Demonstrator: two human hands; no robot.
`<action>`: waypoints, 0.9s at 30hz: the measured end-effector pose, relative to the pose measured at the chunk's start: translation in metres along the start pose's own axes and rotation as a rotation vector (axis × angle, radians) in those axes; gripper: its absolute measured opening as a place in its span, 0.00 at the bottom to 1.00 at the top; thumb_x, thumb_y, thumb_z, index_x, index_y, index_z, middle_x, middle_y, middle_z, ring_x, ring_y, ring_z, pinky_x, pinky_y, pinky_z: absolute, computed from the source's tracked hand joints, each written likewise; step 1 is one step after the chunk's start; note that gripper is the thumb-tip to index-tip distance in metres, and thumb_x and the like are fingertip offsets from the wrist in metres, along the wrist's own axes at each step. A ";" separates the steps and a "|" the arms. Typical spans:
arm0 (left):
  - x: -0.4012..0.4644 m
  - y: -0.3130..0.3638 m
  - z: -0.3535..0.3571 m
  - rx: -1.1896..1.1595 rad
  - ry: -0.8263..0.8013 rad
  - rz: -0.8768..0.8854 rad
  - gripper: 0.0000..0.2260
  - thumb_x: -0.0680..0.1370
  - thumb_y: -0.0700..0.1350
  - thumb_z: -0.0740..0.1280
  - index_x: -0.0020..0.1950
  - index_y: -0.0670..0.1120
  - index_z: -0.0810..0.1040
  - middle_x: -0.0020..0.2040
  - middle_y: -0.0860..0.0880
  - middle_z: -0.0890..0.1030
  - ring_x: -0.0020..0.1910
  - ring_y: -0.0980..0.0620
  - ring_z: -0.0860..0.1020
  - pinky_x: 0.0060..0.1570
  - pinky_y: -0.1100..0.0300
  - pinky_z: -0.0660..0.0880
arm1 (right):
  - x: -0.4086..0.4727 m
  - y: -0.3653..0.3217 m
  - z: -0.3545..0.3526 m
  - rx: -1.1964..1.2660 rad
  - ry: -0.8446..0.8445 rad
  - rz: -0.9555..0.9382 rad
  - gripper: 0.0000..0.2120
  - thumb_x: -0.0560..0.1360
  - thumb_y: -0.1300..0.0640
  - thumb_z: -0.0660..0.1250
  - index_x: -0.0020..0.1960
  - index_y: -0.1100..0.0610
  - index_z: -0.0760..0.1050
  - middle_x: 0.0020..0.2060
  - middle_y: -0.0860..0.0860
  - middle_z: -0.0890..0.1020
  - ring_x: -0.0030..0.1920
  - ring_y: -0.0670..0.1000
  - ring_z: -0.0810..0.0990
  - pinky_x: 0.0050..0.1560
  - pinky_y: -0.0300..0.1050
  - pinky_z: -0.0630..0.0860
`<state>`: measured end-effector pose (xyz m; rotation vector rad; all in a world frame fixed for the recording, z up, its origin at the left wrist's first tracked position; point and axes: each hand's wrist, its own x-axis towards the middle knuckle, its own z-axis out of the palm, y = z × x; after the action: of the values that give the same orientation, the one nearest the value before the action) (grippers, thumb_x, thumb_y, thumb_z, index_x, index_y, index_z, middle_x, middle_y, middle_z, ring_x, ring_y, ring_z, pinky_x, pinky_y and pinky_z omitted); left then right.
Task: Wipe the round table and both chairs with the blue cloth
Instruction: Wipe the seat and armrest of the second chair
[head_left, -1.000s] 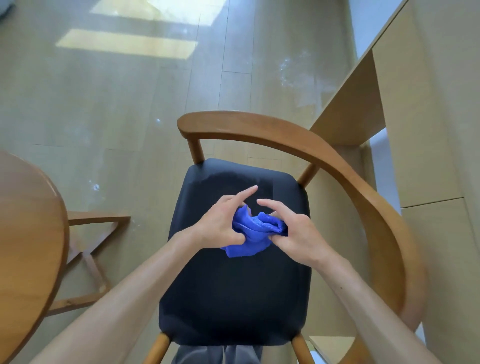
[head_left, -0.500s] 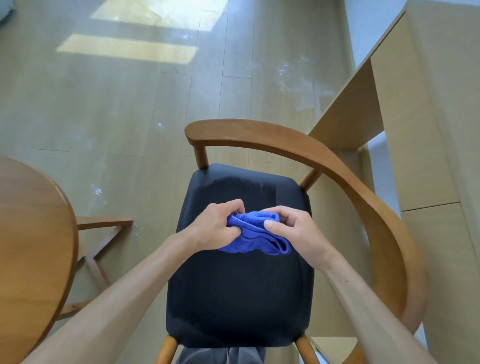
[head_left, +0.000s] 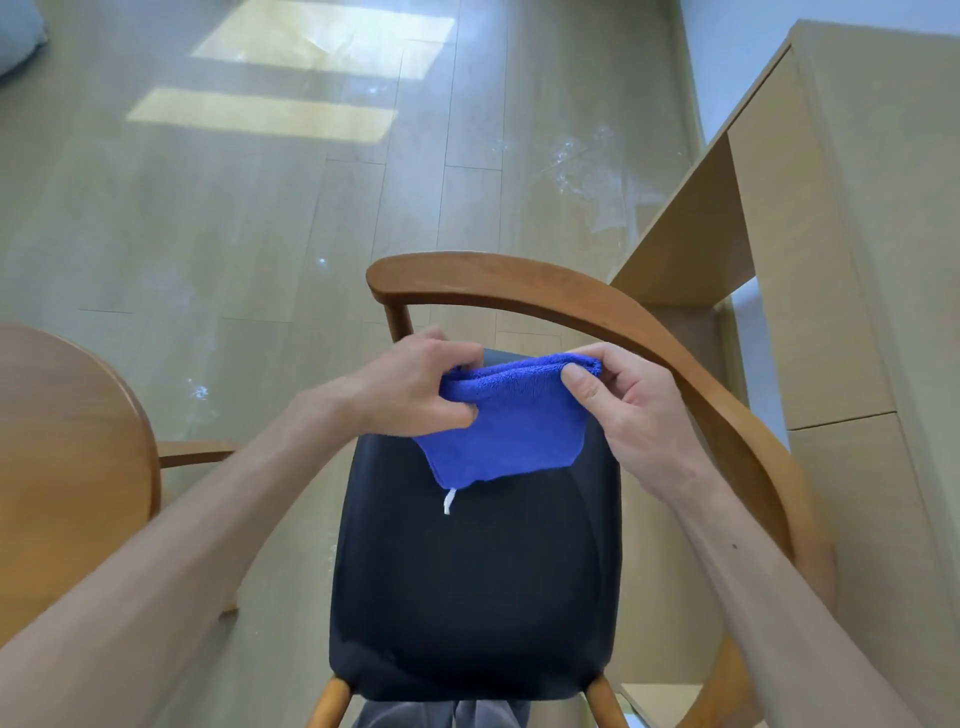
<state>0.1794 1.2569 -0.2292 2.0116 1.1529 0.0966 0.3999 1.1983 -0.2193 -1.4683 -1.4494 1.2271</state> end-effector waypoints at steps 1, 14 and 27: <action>0.000 -0.001 -0.004 0.019 0.020 0.006 0.07 0.69 0.43 0.69 0.39 0.48 0.70 0.38 0.48 0.73 0.44 0.58 0.67 0.42 0.62 0.64 | 0.000 -0.001 -0.002 -0.003 0.010 -0.017 0.07 0.80 0.60 0.63 0.50 0.53 0.79 0.42 0.46 0.83 0.43 0.45 0.79 0.45 0.42 0.77; 0.005 0.024 -0.063 0.274 0.367 0.065 0.08 0.73 0.41 0.68 0.51 0.46 0.75 0.46 0.51 0.70 0.40 0.49 0.69 0.39 0.58 0.63 | 0.020 -0.031 -0.032 -0.140 0.187 -0.223 0.08 0.79 0.61 0.64 0.50 0.49 0.76 0.41 0.42 0.80 0.40 0.48 0.78 0.44 0.40 0.76; -0.106 -0.021 0.141 0.424 -0.025 0.087 0.12 0.60 0.43 0.77 0.39 0.50 0.77 0.36 0.54 0.76 0.34 0.52 0.75 0.32 0.63 0.74 | -0.130 0.103 0.011 -0.428 -0.293 0.130 0.04 0.76 0.59 0.69 0.49 0.54 0.81 0.46 0.42 0.76 0.49 0.40 0.75 0.51 0.32 0.69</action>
<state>0.1631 1.0980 -0.3062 2.4263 1.1405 -0.1412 0.4316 1.0582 -0.3028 -1.7374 -1.9303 1.3069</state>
